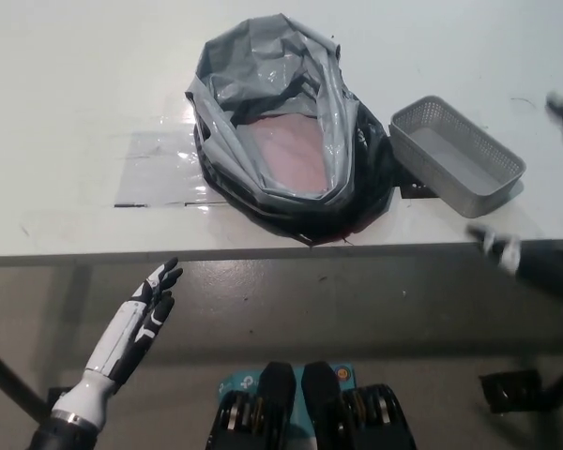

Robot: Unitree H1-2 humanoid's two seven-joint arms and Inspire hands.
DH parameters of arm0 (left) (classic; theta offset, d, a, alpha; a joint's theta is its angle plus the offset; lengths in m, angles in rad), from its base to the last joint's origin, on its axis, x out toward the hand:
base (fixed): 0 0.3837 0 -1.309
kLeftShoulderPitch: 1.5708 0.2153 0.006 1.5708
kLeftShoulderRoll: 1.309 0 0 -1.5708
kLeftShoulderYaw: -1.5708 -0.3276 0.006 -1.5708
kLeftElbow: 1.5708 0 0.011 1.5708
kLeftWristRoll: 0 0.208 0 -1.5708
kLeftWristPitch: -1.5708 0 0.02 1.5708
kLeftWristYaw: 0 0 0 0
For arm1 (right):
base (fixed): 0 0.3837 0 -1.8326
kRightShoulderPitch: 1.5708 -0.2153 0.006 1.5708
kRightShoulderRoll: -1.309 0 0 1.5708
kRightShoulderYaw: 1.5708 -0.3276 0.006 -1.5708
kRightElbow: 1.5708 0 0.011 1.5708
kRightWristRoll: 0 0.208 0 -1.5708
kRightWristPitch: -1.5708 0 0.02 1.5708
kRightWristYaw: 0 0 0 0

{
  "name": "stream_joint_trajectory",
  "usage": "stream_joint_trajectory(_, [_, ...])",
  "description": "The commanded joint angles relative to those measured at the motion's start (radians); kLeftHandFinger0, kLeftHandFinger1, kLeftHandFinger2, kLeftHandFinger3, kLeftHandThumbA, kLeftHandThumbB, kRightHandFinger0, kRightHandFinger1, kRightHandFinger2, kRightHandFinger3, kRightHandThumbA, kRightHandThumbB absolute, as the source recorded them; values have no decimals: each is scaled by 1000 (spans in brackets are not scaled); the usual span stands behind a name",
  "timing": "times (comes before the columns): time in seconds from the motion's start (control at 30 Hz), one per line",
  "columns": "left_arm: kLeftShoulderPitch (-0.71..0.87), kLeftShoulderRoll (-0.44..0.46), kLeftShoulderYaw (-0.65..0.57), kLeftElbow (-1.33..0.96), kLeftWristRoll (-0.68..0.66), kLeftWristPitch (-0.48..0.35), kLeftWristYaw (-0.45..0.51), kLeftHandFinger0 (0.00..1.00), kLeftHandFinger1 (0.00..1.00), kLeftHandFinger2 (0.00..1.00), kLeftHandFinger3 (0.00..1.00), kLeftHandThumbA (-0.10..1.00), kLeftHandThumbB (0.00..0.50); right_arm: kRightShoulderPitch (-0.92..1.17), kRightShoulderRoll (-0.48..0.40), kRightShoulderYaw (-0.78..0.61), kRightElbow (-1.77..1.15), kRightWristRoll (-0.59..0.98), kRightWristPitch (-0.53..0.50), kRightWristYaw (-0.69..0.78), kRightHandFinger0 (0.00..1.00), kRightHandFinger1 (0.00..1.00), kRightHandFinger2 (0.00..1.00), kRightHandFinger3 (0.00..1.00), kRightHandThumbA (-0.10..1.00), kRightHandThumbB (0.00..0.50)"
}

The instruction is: Use the right hand to pick up a small rectangular container and put it into a plastic bag and lift the bag

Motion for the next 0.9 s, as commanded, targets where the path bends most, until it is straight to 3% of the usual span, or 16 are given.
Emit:
stream_joint_trajectory(0.0, [-10, 15, 1, -33, 15, -56, -13, 1000, 1000, 1000, 1000, 1000, 481, -355, -136, 1, 62, -134, 334, 207, 1000, 1000, 1000, 1000, 1000, 377])
stream_joint_trajectory(0.03, [-11, 15, 1, -35, 17, -54, -13, 1000, 1000, 1000, 1000, 1000, 481, -376, -143, 6, 84, -128, 339, 208, 1000, 1000, 1000, 1000, 1000, 378])
stream_joint_trajectory(0.1, [-13, 17, -1, -37, 22, -51, -12, 1000, 1000, 1000, 1000, 1000, 489, -499, -162, 49, 245, -152, 354, 225, 1000, 1000, 1000, 1000, 1000, 436])
stream_joint_trajectory(0.2, [-15, 15, -2, -32, 17, -56, -17, 1000, 1000, 1000, 1000, 1000, 484, -580, -167, 100, 360, -165, 389, 267, 1000, 1000, 1000, 1000, 1000, 457])
stream_joint_trajectory(0.5, [-20, 18, -3, -37, 23, -51, -19, 1000, 1000, 1000, 1000, 1000, 493, -752, -134, 264, 718, -215, 496, 324, 1000, 1000, 1000, 1000, 979, 477])
stream_joint_trajectory(0.87, [-23, 17, -4, -33, 19, -52, -25, 1000, 1000, 1000, 1000, 1000, 494, -809, -77, 348, 963, -166, 517, 331, 1000, 1000, 1000, 1000, 1000, 500])
